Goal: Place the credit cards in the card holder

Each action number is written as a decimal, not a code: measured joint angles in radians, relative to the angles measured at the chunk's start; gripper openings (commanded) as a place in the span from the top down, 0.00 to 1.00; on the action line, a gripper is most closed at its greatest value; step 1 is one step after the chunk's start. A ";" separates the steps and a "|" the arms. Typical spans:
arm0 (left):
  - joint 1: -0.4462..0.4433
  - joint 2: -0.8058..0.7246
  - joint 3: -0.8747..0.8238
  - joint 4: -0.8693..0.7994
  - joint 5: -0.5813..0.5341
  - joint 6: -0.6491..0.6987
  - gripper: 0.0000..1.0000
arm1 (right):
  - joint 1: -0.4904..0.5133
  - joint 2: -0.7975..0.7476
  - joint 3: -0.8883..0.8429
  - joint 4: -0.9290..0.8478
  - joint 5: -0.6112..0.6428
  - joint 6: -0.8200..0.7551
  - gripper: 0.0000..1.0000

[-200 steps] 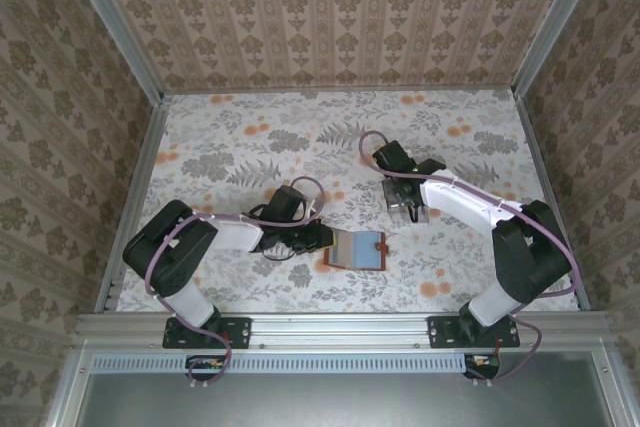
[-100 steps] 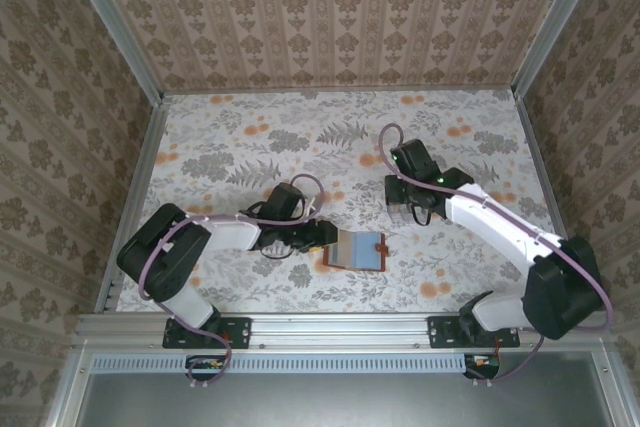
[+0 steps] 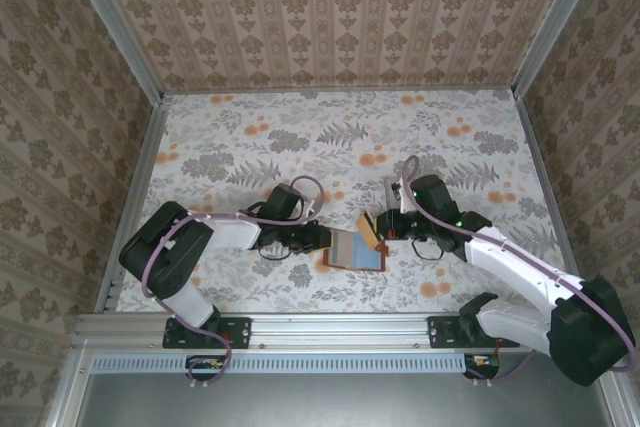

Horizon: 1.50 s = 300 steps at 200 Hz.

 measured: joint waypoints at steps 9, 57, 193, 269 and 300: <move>0.000 0.007 0.000 0.002 0.005 0.001 0.89 | 0.000 0.012 -0.032 0.027 -0.038 0.018 1.00; 0.000 0.009 0.001 0.014 0.015 0.009 0.96 | -0.028 0.074 -0.137 0.112 -0.130 0.054 1.00; -0.004 0.020 0.000 0.011 -0.042 0.009 0.99 | -0.159 0.230 -0.198 0.338 -0.332 0.096 1.00; -0.011 0.020 -0.006 0.034 -0.060 0.001 0.99 | -0.173 0.231 -0.209 0.351 -0.364 0.099 1.00; -0.014 0.020 -0.011 0.043 -0.067 -0.007 0.99 | -0.178 0.245 -0.208 0.359 -0.378 0.099 1.00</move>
